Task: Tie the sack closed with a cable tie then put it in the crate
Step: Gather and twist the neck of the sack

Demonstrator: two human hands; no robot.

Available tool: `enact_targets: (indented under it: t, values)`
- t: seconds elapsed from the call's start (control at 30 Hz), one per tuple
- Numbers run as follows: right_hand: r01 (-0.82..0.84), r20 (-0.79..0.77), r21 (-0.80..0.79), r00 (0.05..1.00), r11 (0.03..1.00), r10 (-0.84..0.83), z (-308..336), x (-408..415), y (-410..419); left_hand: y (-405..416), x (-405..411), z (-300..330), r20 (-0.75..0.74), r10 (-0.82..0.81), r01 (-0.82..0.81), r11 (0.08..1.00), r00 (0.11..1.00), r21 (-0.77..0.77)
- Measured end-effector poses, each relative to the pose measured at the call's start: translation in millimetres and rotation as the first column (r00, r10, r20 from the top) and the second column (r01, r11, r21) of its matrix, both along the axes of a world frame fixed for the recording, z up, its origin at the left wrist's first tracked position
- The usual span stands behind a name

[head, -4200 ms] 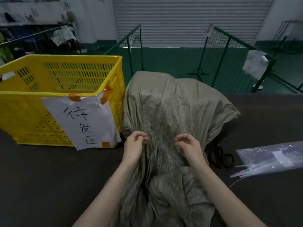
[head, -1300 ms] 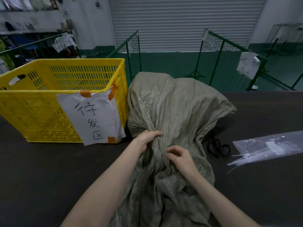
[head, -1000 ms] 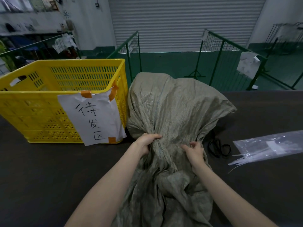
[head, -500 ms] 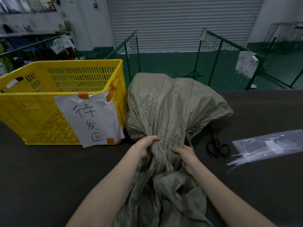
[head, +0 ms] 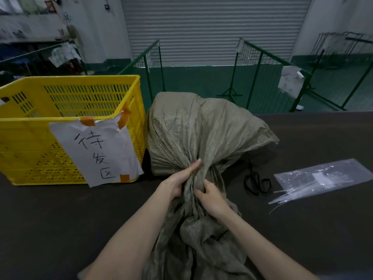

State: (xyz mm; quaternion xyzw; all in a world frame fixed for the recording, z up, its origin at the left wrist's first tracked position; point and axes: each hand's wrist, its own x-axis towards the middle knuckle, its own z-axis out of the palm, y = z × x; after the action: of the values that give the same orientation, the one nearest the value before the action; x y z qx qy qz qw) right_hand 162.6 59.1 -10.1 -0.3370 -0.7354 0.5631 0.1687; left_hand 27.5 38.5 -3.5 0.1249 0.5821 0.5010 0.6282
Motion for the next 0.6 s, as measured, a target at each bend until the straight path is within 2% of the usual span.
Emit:
enact_targets:
  t: [0.17,0.33,0.4,0.53,0.6]
  values:
    - [-0.108,0.097,0.073,0.99,0.991,0.101,-1.4,0.6,-0.1,3.4,0.0,-4.1,-0.082,0.002,-0.001,1.0,0.997,0.007]
    - [-0.085,0.01,-0.255,0.996,0.963,0.091,9.1,17.1,13.0,11.6,1.7,-11.7,-0.179,0.118,-0.123,0.992,0.977,-0.012]
    - [-0.011,-0.009,-0.319,1.0,0.948,0.009,15.0,24.4,22.2,14.7,2.1,-15.0,-0.182,0.145,-0.148,0.989,0.972,-0.004]
    - [0.291,-0.023,-0.404,0.945,0.867,-0.327,13.4,32.0,50.3,17.4,5.9,-16.8,-0.186,0.193,-0.193,0.981,0.963,0.015]
    - [0.428,-0.004,-0.344,0.889,0.836,-0.457,2.1,32.0,66.6,17.8,6.8,-18.2,-0.168,0.203,-0.204,0.979,0.965,0.012]
